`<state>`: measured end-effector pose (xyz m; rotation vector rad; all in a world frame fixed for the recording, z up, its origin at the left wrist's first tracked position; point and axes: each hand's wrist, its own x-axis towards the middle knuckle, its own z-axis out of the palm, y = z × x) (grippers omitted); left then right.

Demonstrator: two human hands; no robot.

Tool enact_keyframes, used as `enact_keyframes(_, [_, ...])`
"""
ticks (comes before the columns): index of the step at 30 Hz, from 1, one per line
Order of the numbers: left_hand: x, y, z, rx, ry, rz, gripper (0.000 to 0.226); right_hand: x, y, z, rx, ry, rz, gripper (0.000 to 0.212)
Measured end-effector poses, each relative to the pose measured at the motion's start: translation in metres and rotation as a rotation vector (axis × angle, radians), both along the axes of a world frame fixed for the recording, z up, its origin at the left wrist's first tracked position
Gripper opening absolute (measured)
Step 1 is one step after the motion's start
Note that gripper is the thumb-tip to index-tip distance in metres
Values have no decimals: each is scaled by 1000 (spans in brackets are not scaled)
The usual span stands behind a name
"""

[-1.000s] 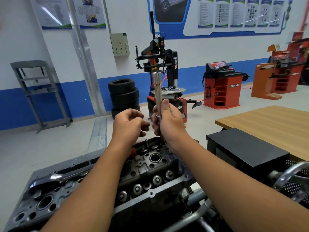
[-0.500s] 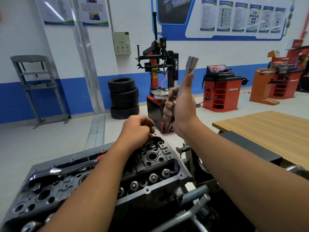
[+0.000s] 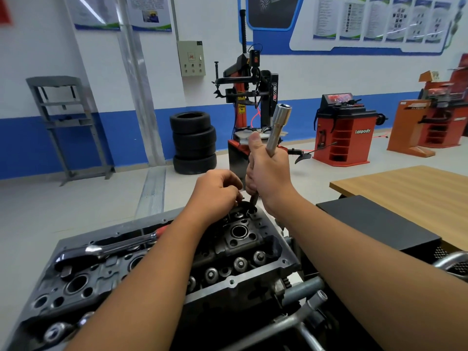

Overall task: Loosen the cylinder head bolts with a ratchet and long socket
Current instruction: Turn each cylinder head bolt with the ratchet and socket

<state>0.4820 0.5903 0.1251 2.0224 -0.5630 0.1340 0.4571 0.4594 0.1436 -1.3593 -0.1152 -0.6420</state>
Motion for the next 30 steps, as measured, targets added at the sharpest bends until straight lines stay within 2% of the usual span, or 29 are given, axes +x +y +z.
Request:
enact_keyframes(4, [-4, -2, 2, 112, 11, 28, 31, 5, 6, -1, -74, -23, -32, 55])
enact_keyframes(9, [-17, -7, 9, 304, 26, -48, 36, 12, 5, -5, -121, -12, -6, 54])
enact_keyframes(13, [-11, -4, 7, 258, 82, -87, 31, 16, 2, -4, -186, 39, 36, 57])
enact_keyframes(16, [-3, -2, 5, 208, 123, -128, 29, 18, 5, -1, -207, 59, -12, 55])
enact_keyframes(23, [0, -1, 7, 115, 204, -221, 31, 6, 2, 9, 42, 64, 34, 54])
enact_keyframes(27, [1, 0, 8, 67, 219, -224, 32, 0, -5, 14, 164, 22, -74, 49])
enact_keyframes(30, [3, 0, 8, 92, 185, -246, 41, -4, -13, 17, 233, 18, -108, 51])
